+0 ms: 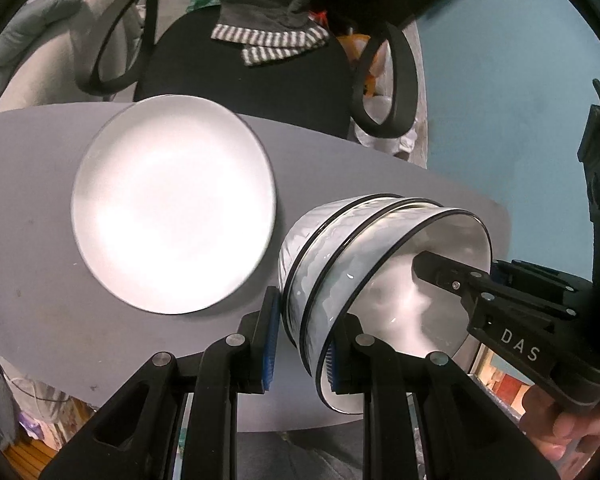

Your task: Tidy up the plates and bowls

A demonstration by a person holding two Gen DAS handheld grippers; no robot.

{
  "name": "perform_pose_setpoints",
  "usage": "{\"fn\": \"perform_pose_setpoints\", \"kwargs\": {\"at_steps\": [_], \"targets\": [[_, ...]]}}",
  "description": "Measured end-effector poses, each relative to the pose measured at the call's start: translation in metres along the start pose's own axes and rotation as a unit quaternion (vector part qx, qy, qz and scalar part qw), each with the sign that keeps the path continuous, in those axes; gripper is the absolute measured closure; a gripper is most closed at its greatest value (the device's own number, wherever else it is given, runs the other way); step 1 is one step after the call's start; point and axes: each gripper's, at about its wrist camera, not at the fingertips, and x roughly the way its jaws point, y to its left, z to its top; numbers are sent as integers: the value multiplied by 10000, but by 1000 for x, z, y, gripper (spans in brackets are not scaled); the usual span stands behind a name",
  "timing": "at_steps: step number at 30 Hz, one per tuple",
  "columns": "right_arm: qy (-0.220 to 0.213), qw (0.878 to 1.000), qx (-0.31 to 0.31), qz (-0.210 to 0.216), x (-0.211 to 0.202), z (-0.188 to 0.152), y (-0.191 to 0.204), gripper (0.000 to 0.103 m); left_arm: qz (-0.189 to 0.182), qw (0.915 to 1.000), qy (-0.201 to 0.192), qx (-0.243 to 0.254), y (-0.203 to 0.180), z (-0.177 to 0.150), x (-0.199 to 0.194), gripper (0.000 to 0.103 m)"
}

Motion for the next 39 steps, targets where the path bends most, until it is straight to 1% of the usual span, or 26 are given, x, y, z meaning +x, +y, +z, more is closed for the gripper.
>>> {"fn": "perform_pose_setpoints", "kwargs": {"at_steps": [6,7,8,9,11,12,13,14,15,17,22,27,31,37,39], "targets": [[-7,9997,-229,27,-2,15,31,89,53,9998,-113,-185,26,4,-13,84],[-26,9996,-265,26,-3,18,36,87,-60,9996,-179,-212,30,6,-16,88],[-68,9992,-380,-110,-3,23,44,86,-203,9993,-152,-268,33,8,-20,87],[-74,9989,-416,-206,-2,25,47,86,-164,9993,-103,-313,36,11,-21,87],[46,9993,-337,-124,2,32,50,87,50,9989,-254,-388,42,16,-20,87],[75,9995,-305,-71,4,34,51,88,0,9987,-246,-440,46,19,-18,87],[134,9997,-199,-65,9,36,49,89,-153,9982,-255,-516,52,23,-14,89],[198,9998,-68,-41,16,38,44,89,-320,9971,-184,-673,59,26,-7,89],[248,9996,85,49,21,39,38,89,-362,9965,-152,-744,62,28,-3,88],[285,9991,226,233,25,38,33,90,-218,9978,-216,-596,59,35,0,88],[276,9985,356,296,23,37,35,91,-106,9989,-237,-389,53,46,-4,87],[256,9987,352,248,19,41,40,92,-210,9986,-175,-445,58,52,-3,86],[263,9990,304,208,19,44,43,92,-191,9986,-97,-475,62,51,1,78],[267,9991,281,185,19,47,47,92,-232,9985,65,-490,68,45,10,77],[276,9990,283,198,19,47,48,92,-281,9985,56,-475,70,43,11,72]]}}
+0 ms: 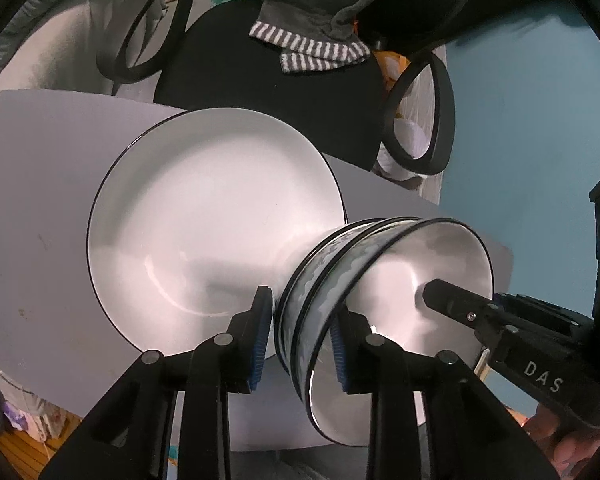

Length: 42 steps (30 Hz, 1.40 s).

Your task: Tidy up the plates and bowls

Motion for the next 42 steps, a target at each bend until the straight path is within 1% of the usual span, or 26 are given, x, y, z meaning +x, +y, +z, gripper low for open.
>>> {"fn": "perform_pose_setpoints", "kwargs": {"at_steps": [3,5,8,11,12,13,14,18,22,24,27,30,35,42], "targets": [[-18,10000,-15,-23,-1,0,1,92,-46,10000,41,-37,2,1,2,63],[-19,10000,-11,-9,-1,0,2,92,-60,9999,68,-76,3,1,4,49],[-25,10000,-20,-7,0,0,3,92,-128,9998,38,-161,7,1,7,40],[-30,10000,-23,-15,-1,0,4,92,-330,9991,111,-259,11,3,11,37],[-29,10000,-33,-11,-1,0,4,92,-388,9988,143,-269,13,3,12,37],[-26,10000,-34,-3,-1,0,4,92,-479,9983,166,-287,14,4,13,42],[-22,10000,-36,1,-1,1,5,92,-681,9970,190,-309,15,4,13,49],[6,10000,-49,53,-1,2,3,91,-752,9964,233,-317,18,3,14,53],[35,9999,-49,122,-1,5,-1,90,-974,9935,227,-540,31,1,15,62],[60,9998,-68,154,0,6,0,88,-949,9940,171,-521,32,0,15,65],[115,9995,-155,252,0,7,3,84,-796,9958,67,-445,31,-1,13,67],[163,9990,-257,325,-1,8,6,82,-720,9961,24,-517,33,-1,12,71],[233,9982,-361,410,-2,11,10,81,-623,9967,-35,-519,34,-1,10,72],[293,9980,-397,401,3,14,10,77,-651,9959,-100,-626,37,-3,9,71]]}}
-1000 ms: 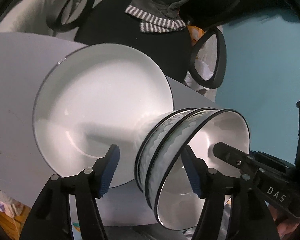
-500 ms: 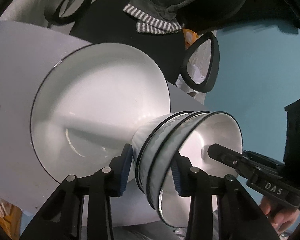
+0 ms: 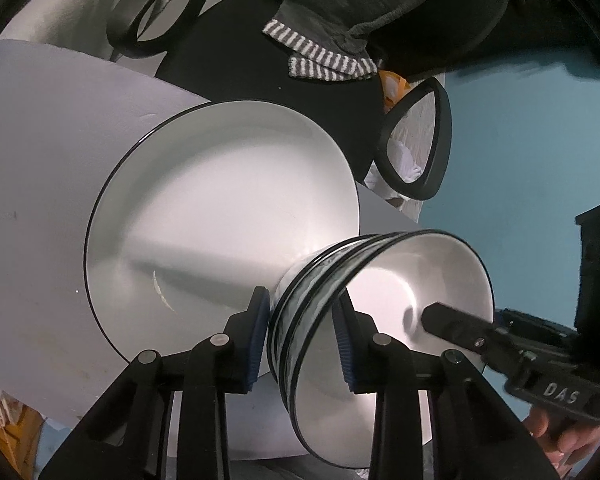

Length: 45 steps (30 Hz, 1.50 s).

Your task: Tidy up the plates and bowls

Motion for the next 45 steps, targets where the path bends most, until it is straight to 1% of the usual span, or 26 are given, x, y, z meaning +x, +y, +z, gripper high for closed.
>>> {"fn": "perform_pose_setpoints", "kwargs": {"at_steps": [5,6,13,16,23,28,31,34,39,45], "targets": [[147,9999,-8,32,12,-1,1,74,41,10000,-1,25,1,2,-1,70],[164,9999,-4,27,14,0,2,73,110,9999,-46,-35,2,2,-1,70],[107,9999,30,-30,18,4,10,75,177,9997,-47,-154,9,5,-2,70],[99,9999,58,-115,20,6,13,77,124,9997,-16,-198,11,5,-2,70],[108,9997,157,-163,19,10,15,77,53,9995,16,-315,12,5,-2,69],[105,9991,108,-393,19,10,29,77,22,9993,-22,-372,15,7,-3,66],[145,9988,71,-454,21,12,36,77,54,9993,-98,-364,17,10,-8,65],[134,9984,54,-546,23,14,40,79,-58,9989,-47,-453,23,10,-10,65],[118,9981,84,-604,23,16,40,78,-126,9993,-16,-342,21,8,-9,65],[80,9969,-2,-783,23,15,51,78,-149,9993,0,-332,23,11,-10,58]]}}
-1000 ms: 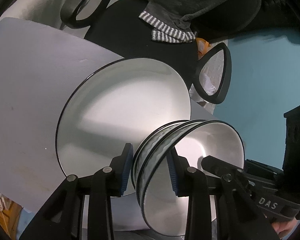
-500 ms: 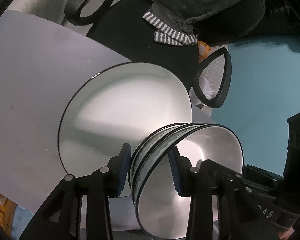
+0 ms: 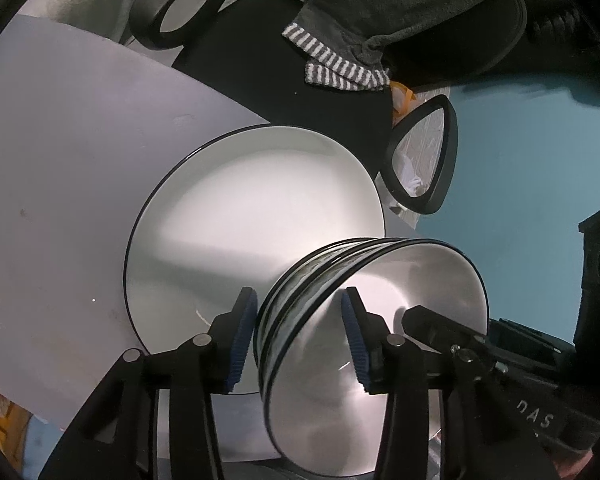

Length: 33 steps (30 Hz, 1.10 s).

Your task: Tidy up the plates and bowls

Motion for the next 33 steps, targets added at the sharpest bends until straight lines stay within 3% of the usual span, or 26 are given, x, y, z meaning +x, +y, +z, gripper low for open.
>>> {"fn": "perform_pose_setpoints", "kwargs": {"at_steps": [5,15,19,27,33], "targets": [[-38,9999,-37,-88,-1,0,2,78,-72,9999,66,84,1,0,2,55],[87,9996,-19,250,4,-4,-13,76,52,9989,190,422,-8,2,5,53],[177,9990,-81,396,6,-6,-13,72,27,9981,271,559,-11,-2,10,45],[201,9979,124,608,9,-6,-20,72,36,9970,400,662,-13,-4,13,45],[67,9975,273,653,9,-8,-21,75,60,9976,548,420,-7,-3,13,47]]}}
